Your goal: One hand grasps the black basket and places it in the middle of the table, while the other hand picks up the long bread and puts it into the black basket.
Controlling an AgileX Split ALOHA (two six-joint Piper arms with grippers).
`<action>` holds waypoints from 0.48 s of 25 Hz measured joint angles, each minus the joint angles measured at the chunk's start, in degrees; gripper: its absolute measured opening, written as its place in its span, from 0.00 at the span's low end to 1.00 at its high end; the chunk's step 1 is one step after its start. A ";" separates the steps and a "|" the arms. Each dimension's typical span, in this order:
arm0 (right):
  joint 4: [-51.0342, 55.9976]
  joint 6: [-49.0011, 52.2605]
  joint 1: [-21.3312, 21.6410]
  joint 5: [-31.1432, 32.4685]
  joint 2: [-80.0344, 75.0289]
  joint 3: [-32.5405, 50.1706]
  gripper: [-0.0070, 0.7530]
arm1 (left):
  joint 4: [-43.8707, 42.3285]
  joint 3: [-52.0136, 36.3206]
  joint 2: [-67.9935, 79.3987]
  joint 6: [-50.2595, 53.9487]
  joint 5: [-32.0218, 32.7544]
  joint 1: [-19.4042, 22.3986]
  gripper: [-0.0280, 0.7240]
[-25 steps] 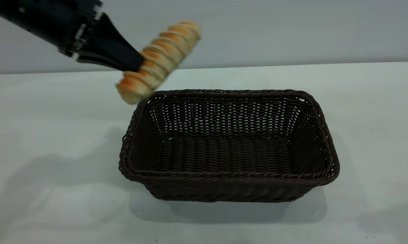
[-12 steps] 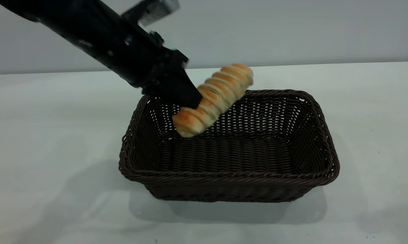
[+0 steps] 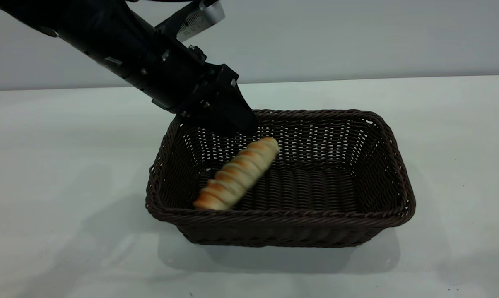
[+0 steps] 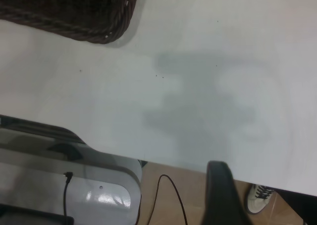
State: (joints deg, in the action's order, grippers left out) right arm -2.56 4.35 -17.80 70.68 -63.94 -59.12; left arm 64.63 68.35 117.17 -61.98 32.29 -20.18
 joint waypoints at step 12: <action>-2.36 -0.35 0.00 0.00 0.00 0.00 0.63 | -25.00 0.00 -19.48 16.84 6.21 11.82 0.67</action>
State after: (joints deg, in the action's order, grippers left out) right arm -4.91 4.01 -17.80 70.68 -63.94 -59.12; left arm 39.63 68.35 97.70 -45.14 38.50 -8.36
